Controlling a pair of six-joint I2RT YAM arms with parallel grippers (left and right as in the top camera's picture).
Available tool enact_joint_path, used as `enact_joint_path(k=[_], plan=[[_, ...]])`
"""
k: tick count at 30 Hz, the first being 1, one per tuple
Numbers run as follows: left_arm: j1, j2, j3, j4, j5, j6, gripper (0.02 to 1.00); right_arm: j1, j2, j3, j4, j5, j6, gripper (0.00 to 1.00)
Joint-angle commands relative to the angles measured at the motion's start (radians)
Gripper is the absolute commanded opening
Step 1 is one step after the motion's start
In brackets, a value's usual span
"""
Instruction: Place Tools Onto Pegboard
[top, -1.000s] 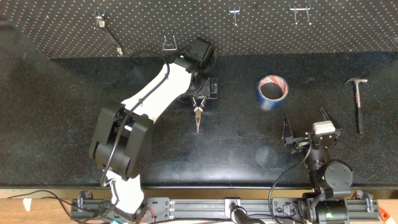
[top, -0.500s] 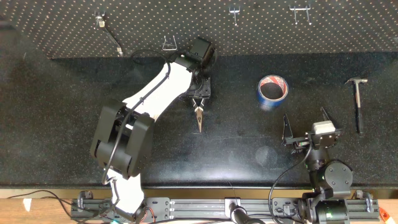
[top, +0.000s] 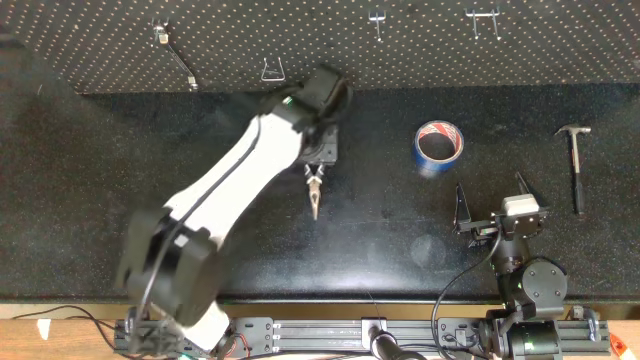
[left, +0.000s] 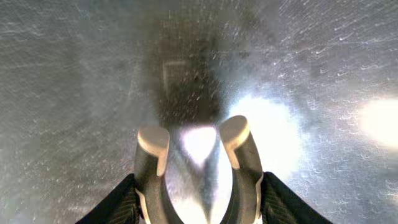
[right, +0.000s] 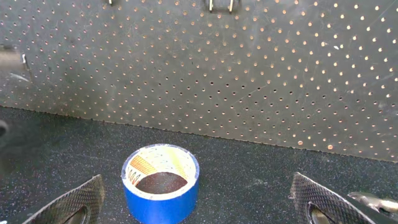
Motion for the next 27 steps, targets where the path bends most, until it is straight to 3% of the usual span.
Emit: enact_joint_path(k=[1,3,5,7,12,20,27], plan=[[0.053,-0.399,-0.367,0.282,-0.026,0.004,0.027,0.009,-0.007,-0.003,-0.006,0.002,-0.010,0.976],[0.103,-0.500,-0.499,0.469,-0.027,0.004,0.027,0.009,-0.007,-0.003,-0.006,0.002,-0.010,0.976],[0.187,-0.562,-0.650,0.860,-0.027,0.103,0.027,0.009,-0.007,-0.003,-0.006,0.002,-0.010,0.976],[0.233,-0.507,-0.666,1.134,-0.030,0.240,0.027,0.009,-0.007,-0.003,-0.006,0.002,-0.010,0.976],[0.292,-0.318,-0.646,1.705,-0.034,0.407,0.027,0.009,-0.007,-0.003,-0.006,0.002,-0.010,0.976],[0.296,-0.275,-0.505,1.764,-0.029,0.476,0.027,0.009,-0.007,-0.003,-0.006,0.002,-0.010,0.976],[0.295,-0.215,-0.505,1.645,-0.018,0.479,0.027,0.009,-0.007,-0.003,-0.006,0.002,-0.010,0.976]])
